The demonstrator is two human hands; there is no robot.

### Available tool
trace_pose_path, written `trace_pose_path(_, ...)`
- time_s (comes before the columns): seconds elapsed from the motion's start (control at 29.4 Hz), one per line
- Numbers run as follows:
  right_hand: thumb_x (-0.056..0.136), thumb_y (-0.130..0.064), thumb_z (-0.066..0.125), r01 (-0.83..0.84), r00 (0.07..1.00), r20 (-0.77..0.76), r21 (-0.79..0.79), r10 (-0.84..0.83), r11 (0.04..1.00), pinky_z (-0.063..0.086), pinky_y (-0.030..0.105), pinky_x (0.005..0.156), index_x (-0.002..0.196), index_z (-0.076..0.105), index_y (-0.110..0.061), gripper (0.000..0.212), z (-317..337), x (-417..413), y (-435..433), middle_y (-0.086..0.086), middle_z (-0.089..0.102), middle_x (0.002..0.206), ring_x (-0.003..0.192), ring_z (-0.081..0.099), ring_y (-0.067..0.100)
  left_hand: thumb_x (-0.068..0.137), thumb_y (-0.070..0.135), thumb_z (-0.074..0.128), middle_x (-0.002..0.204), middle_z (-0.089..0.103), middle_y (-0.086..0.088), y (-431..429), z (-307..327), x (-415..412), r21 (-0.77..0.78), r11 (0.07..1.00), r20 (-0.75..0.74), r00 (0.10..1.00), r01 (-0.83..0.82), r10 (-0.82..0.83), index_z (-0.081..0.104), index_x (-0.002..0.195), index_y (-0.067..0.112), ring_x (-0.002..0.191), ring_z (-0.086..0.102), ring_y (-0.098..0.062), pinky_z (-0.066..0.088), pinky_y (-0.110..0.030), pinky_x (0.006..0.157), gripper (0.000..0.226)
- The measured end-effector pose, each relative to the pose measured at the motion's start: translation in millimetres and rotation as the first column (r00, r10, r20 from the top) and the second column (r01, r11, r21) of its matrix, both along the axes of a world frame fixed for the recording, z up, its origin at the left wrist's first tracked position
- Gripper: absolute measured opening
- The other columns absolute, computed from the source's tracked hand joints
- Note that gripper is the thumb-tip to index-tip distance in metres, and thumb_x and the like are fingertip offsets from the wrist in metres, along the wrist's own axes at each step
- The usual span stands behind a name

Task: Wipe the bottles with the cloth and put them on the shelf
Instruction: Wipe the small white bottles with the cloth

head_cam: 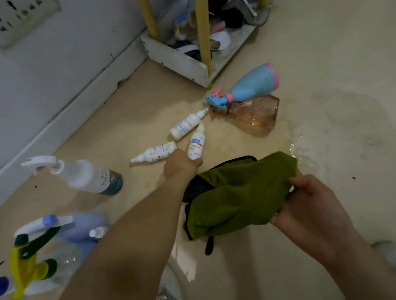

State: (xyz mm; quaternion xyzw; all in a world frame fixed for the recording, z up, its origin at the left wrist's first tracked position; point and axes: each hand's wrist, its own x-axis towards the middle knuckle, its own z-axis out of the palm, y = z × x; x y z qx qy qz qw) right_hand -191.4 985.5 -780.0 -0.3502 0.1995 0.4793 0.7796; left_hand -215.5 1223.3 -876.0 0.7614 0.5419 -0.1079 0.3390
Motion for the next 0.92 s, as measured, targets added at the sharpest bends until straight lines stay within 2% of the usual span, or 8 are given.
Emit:
trace_pose_path(0.14,0.061,0.016,0.028,0.001,0.997,0.078,-0.020,0.001,1.000,0.057,0.048,0.087,0.131,0.056,-0.001,0.077,5.6,-2.4,15.2,0.021,0.070,0.108,0.104,0.066,0.039,0.083,0.033,0.073,0.066,0.050,-0.002,-26.5,46.5,-18.9,-0.555,0.784,0.141,0.898,-0.278,0.417,0.059,0.083,0.009,0.037,0.038,-0.008,0.024,-0.019,0.035,0.028)
trace_pose_path(0.24,0.083,0.024,0.033,-0.027,0.967,0.249,-0.086,0.048,0.996,0.061,0.038,0.079,0.130,0.059,-0.008,0.063,25.5,-7.6,33.5,0.016,0.071,0.115,0.099,0.071,0.031,0.086,0.029,0.069,0.046,0.041,0.005,-56.2,99.1,-39.1,-0.656,0.741,0.214,0.907,-0.142,0.363,0.058,0.061,0.015,0.032,0.026,-0.006,0.016,-0.017,0.035,0.032)
trace_pose_path(0.34,0.094,0.005,0.055,-0.039,0.880,0.460,-0.174,0.117,0.984,0.059,0.030,0.070,0.129,0.062,-0.022,0.044,58.5,-14.6,44.4,0.005,0.072,0.117,0.102,0.071,0.023,0.087,0.022,0.071,0.044,0.054,0.005,-73.3,149.8,-53.6,-0.503,0.864,0.407,0.879,-0.012,0.249,0.065,0.060,0.014,0.036,0.044,-0.005,0.032,-0.014,0.038,0.029)
trace_pose_path(0.44,0.093,-0.008,0.064,-0.006,0.787,0.599,-0.230,0.146,0.973,0.056,0.024,0.076,0.124,0.064,-0.028,0.037,94.8,-25.9,51.2,-0.004,0.074,0.112,0.104,0.070,0.014,0.080,0.024,0.074,0.052,0.062,0.004,-78.6,190.8,-67.7,-0.101,0.985,0.501,0.862,0.143,-0.074,0.072,0.068,0.015,0.050,0.052,-0.007,0.038,-0.022,0.050,0.015)
trace_pose_path(0.61,0.097,-0.012,0.060,-0.008,0.796,0.579,-0.283,0.178,0.959,0.057,0.040,0.086,0.130,0.056,-0.013,0.033,153.5,-45.0,42.2,0.007,0.070,0.117,0.106,0.068,0.026,0.084,0.032,0.069,0.052,0.043,0.007,-92.7,270.2,-92.0,0.400,0.831,0.386,0.751,0.387,-0.536,0.056,0.072,0.026,0.052,0.040,-0.010,0.020,-0.023,0.047,0.018)
trace_pose_path(0.68,0.100,-0.015,0.055,-0.039,0.825,0.535,-0.263,0.179,0.964,0.058,0.045,0.081,0.128,0.056,-0.010,0.028,180.9,-45.8,29.7,0.011,0.070,0.113,0.098,0.069,0.027,0.087,0.030,0.066,0.059,0.049,0.006,-96.2,305.1,-100.7,0.389,0.740,0.316,0.675,0.549,-0.667,0.064,0.084,0.026,0.056,0.044,-0.012,0.025,-0.024,0.049,0.005)
trace_pose_path(0.75,0.102,-0.014,0.049,-0.070,0.835,0.523,-0.204,0.170,0.976,0.058,0.041,0.069,0.121,0.059,-0.006,0.023,213.7,-42.2,11.5,0.014,0.069,0.099,0.083,0.069,0.025,0.090,0.025,0.064,0.075,0.056,0.010,-100.3,337.2,-112.8,0.324,0.671,0.284,0.608,0.667,-0.741,0.067,0.106,0.037,0.060,0.050,-0.006,0.032,-0.019,0.052,0.021)
trace_pose_path(0.92,0.093,-0.027,0.051,-0.194,0.825,0.528,-0.066,0.199,0.979,0.051,0.042,0.089,0.121,0.063,-0.004,0.038,287.9,-36.4,-30.8,0.018,0.067,0.113,0.104,0.061,0.032,0.090,0.011,0.063,0.115,0.065,0.007,-107.8,400.4,-116.9,0.116,0.926,0.744,0.587,0.359,-0.320,0.062,0.118,0.030,0.100,0.059,-0.005,0.048,-0.017,0.083,0.034)
